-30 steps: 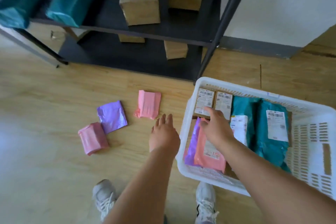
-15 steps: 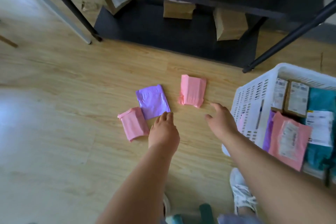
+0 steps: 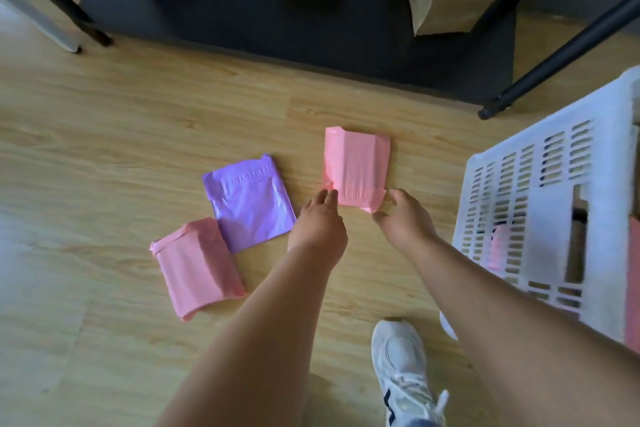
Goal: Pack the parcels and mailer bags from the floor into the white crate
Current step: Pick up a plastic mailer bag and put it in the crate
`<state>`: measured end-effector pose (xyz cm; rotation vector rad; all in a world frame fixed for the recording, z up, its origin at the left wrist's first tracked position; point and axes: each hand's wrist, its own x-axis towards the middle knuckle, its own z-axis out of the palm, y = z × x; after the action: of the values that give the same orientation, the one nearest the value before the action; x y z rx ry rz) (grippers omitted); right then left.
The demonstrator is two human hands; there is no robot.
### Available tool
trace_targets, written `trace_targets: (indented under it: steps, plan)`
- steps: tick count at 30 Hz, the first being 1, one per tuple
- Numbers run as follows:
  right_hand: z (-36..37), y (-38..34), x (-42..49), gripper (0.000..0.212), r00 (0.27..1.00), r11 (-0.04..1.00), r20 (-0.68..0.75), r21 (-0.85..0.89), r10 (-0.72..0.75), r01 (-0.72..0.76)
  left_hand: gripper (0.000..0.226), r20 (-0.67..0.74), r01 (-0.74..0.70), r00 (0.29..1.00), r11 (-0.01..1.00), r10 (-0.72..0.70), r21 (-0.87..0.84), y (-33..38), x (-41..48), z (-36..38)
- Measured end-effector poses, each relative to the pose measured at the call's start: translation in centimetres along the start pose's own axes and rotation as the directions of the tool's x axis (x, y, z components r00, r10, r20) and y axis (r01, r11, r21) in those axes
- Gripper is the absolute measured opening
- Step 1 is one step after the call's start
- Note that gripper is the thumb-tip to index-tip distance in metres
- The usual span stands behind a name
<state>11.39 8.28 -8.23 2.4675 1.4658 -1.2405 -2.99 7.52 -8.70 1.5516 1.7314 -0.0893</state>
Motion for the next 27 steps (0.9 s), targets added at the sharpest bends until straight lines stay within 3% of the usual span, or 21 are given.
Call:
trace_targets:
  steps: [10,14,18,22,27]
  plan:
    - [5.2,3.2,10.3,0.043,0.995,0.99,0.061,0.114,0.079,-0.086,0.063,0.045,0.008,0.999,0.994,-0.013,0.109,-2.1,9.5,6.8]
    - [6.4,3.3,10.8,0.04,0.989,0.977,0.128,0.188,0.076,-0.1,0.062,0.061,0.039,0.997,0.997,-0.043,0.064,-1.3,9.7,7.4]
    - [5.0,3.1,9.1,0.045,0.994,0.974,0.095,0.217,0.053,-0.072,0.056,-0.063,0.098,0.993,0.993,-0.102,-0.065,-0.1,8.1,5.7]
    - [1.1,2.2,5.4,0.031,0.998,0.98,0.069,0.196,0.009,-0.022,0.046,-0.157,0.111,0.979,0.985,-0.131,-0.131,2.3,5.0,2.3]
    - [-5.3,-0.2,-0.1,0.029,0.999,0.957,0.031,0.291,-0.027,0.017,0.039,-0.222,0.082,0.967,0.976,-0.127,-0.202,7.0,0.6,-3.8]
